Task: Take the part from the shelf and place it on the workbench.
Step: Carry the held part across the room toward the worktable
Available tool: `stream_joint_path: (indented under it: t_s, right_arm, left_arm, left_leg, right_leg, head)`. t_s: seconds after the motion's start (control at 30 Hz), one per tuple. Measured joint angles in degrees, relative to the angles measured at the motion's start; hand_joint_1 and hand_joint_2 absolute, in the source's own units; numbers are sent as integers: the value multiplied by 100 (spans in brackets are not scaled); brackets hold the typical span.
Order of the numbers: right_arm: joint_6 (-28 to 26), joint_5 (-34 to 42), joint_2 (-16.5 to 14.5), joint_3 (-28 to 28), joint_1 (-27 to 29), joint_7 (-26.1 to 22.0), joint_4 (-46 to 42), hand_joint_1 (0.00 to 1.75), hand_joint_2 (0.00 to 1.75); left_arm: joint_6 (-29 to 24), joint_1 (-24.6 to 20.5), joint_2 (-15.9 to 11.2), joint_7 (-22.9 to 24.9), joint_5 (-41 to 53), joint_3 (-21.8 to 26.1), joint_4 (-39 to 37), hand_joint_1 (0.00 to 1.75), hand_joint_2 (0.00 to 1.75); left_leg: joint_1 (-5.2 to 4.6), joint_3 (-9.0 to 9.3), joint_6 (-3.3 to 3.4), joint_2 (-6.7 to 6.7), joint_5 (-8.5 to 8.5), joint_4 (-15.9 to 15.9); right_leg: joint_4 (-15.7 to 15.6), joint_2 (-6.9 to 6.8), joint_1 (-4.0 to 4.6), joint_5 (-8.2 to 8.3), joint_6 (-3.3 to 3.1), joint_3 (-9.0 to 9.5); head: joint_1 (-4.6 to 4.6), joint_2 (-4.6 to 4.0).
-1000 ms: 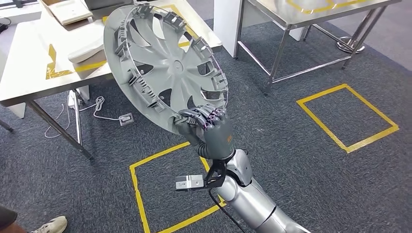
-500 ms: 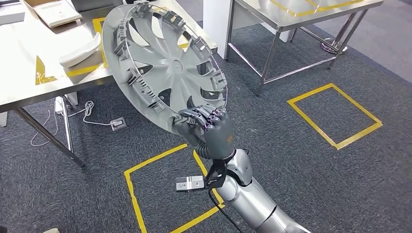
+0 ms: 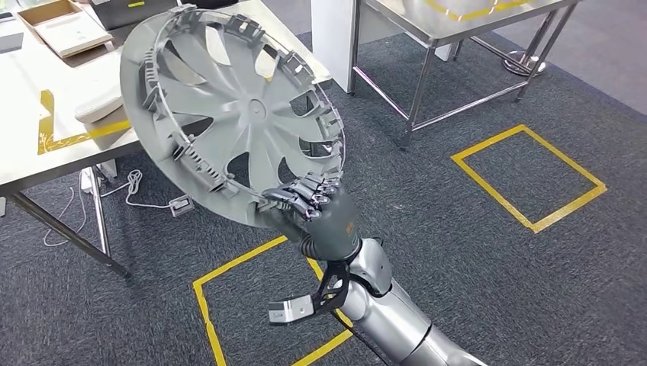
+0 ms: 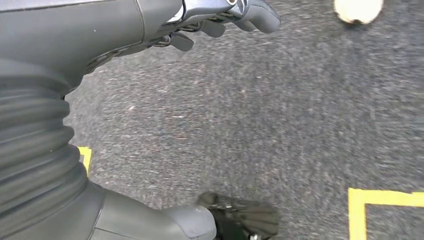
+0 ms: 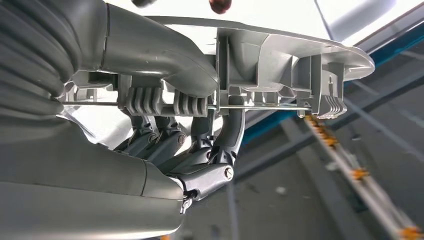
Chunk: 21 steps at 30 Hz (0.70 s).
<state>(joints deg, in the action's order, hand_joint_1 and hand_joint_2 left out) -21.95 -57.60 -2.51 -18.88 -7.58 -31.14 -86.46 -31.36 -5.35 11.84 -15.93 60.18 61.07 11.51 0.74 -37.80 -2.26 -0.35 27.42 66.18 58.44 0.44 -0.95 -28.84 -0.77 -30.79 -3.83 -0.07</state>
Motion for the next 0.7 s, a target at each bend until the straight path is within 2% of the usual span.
stream_joint_path:
  t_s: [0.03,0.07,0.17,0.23,0.27,0.33,0.37,0.4,0.43,0.5,0.53,0.57,0.6,0.63,0.7]
  right_arm:
    - [-41,-151,0,-49,0,27,-29,175,175]
    - [-97,-311,0,-97,-3,63,-60,175,175]
    - [-306,-745,0,-238,-14,194,-175,175,175]
    - [-431,-926,0,-312,-41,276,-260,175,175]
    - [-481,-992,0,-336,-62,314,-295,175,175]
    - [-558,-1085,1,-368,-98,376,-346,175,175]
    - [-578,-1112,1,-378,-106,399,-364,175,175]
    - [-591,-1128,2,-385,-113,420,-379,175,175]
    - [-598,-1134,2,-391,-123,437,-392,175,175]
    - [-605,-1126,3,-395,-156,446,-416,175,175]
    - [-612,-1113,6,-398,-177,440,-428,175,175]
    - [-623,-1099,10,-404,-198,431,-438,175,175]
    - [-640,-1079,17,-410,-219,427,-443,175,175]
    - [-667,-1056,26,-415,-241,428,-445,175,175]
    - [-723,-1005,46,-417,-271,451,-452,175,175]
  left_arm:
    - [9,-4,-2,9,21,-2,-1,0,175]
    - [15,-8,-3,19,38,-4,-2,0,175]
    - [21,-11,-2,46,71,-15,-3,0,175]
    - [20,-9,-1,67,94,-23,-2,0,175]
    - [21,-11,1,75,109,-26,-2,0,175]
    - [24,-12,3,99,128,-28,-1,0,175]
    - [25,-6,4,115,130,-28,-1,0,175]
    - [26,2,5,130,131,-28,-1,0,175]
    - [26,8,5,142,131,-28,-1,0,175]
    - [26,13,13,149,129,-28,-2,0,175]
    - [26,9,20,146,129,-28,-3,0,175]
    - [26,4,26,142,129,-28,-5,0,175]
    - [26,0,31,133,131,-28,-7,0,175]
    - [29,-4,34,122,135,-29,-8,0,175]
    - [34,-6,38,98,154,-33,-7,0,175]
  left_leg:
    - [-4,132,25,5,-144,-334]
    - [-11,215,61,8,-199,-540]
    - [-29,270,199,1,-125,-642]
    - [-14,312,286,-3,-95,-658]
    - [-6,338,321,-3,-76,-665]
    - [-13,382,357,-1,-22,-663]
    - [-17,412,360,-1,8,-663]
    - [-19,452,358,-4,42,-662]
    - [-21,504,351,-8,80,-662]
    - [-22,618,327,-16,164,-662]
    - [-29,657,303,-18,206,-660]
    - [-35,675,274,-19,238,-660]
    - [-39,675,242,-19,260,-664]
    - [-42,684,208,-17,273,-676]
    - [-39,723,143,-9,306,-689]
  right_leg:
    - [13,10,9,-49,32,28]
    - [20,17,21,-86,64,39]
    - [6,24,28,-147,160,53]
    - [210,4,15,-263,221,-17]
    - [496,-7,12,-390,245,-161]
    - [1312,-17,12,-684,271,-642]
    - [1638,-17,12,-745,272,-871]
    - [1774,-17,13,-687,264,-1012]
    - [1680,-17,14,-502,249,-1043]
    - [929,-21,25,67,194,-821]
    - [545,-24,46,255,164,-676]
    - [274,-27,63,354,140,-571]
    - [143,-27,82,361,122,-519]
    - [121,-22,98,320,105,-500]
    - [72,-12,78,304,57,-455]
  head:
    - [15,0]
    - [21,0]
    - [15,0]
    - [-2,0]
    - [-16,0]
    - [-40,0]
    - [-43,0]
    - [-45,0]
    - [-47,0]
    - [-51,0]
    - [-45,0]
    - [-40,0]
    - [-34,0]
    - [-29,0]
    - [-35,0]
